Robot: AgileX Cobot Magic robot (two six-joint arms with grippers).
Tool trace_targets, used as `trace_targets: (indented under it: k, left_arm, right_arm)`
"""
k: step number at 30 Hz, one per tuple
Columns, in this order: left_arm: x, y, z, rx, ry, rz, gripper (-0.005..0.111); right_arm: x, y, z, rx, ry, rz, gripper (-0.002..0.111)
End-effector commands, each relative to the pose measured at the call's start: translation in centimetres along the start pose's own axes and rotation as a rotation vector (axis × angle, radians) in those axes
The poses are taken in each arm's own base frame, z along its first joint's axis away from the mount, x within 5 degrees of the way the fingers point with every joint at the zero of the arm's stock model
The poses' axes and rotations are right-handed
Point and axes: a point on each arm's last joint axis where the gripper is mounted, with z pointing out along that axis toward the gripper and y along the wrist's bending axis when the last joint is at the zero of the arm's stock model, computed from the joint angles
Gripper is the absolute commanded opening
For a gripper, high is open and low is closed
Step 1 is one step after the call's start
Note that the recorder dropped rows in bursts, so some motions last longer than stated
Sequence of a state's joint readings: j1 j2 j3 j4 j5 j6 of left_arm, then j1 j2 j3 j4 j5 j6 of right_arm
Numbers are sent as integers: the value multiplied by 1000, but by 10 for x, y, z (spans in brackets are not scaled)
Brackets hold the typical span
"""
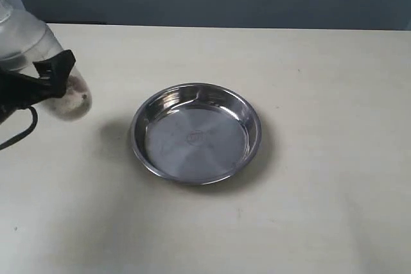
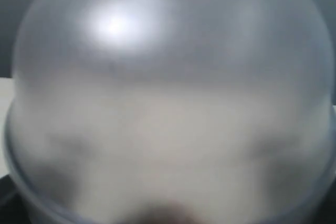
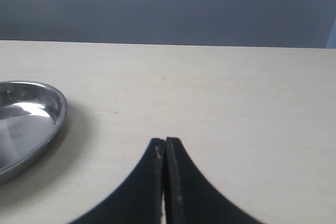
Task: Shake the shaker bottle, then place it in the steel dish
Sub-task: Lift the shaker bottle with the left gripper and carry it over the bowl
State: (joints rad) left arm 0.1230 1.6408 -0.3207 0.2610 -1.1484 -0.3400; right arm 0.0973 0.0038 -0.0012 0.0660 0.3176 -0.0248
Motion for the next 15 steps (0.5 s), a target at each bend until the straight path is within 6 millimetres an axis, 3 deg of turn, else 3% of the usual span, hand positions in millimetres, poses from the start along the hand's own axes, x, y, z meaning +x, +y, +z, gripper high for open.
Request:
trace_targets:
  k: [1,7,10,13,15]
  left_arm:
    - [-24,-15,-9,92,-85,-12,0]
    - [-50,-26,-23,138,-153,-90,0]
    - [-64,-43,-30,288,-176,-124,0]
    - [-72,-62,-27,453,-93,-84,0]
    - [-71,-70,-19,422,-7,-47,0]
  right_arm:
    - [-1,0,0,-3,-13,-3,-1]
    - [-1,0,0,-3,-13,-3,-1]
    - [-1,0,0,-3,-13,-3,-1]
    - [-1,0,0,-3,-13,-3,-1]
    - [-1,0,0,-3,-13,-3,-1]
